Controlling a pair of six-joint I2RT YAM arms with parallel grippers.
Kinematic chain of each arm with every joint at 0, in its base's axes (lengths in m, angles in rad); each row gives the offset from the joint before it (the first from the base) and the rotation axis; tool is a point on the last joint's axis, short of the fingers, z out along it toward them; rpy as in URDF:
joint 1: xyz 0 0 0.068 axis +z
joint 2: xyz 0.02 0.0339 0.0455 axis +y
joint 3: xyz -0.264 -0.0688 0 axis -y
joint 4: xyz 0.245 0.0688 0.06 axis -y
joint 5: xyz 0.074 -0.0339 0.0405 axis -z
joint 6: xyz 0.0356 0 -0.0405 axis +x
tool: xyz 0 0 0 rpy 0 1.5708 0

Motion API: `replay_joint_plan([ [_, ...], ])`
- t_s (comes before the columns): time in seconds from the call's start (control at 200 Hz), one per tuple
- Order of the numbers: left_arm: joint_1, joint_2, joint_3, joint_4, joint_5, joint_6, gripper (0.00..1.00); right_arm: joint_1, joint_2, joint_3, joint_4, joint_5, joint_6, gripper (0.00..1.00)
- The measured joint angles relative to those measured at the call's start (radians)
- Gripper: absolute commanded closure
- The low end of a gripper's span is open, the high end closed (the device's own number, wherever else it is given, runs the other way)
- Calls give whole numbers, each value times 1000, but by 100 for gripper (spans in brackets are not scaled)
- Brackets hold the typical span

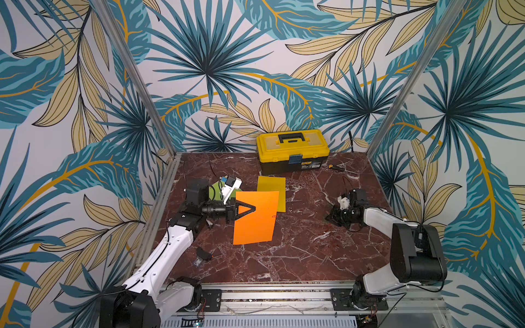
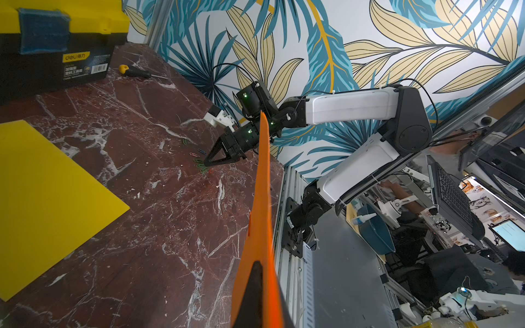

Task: Unclip the paperclips from the documents
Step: Place the paper clip at the center of the board.

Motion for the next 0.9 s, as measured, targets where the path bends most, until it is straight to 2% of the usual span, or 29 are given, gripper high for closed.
replay_joint_plan([
  [0.265,0,0,0,0,0,0,100,0,0,13,-22,15,-5,75],
  [0.631,0,0,0,0,-9,0,100,8,-26,46,-49,-41,-46,65],
  [0.766,1,2,0,0,-12,0,100,48,-64,70,-50,-96,-87,60],
  [0.901,1,9,1,0,-12,0,100,138,-123,76,-18,-188,-147,56],
])
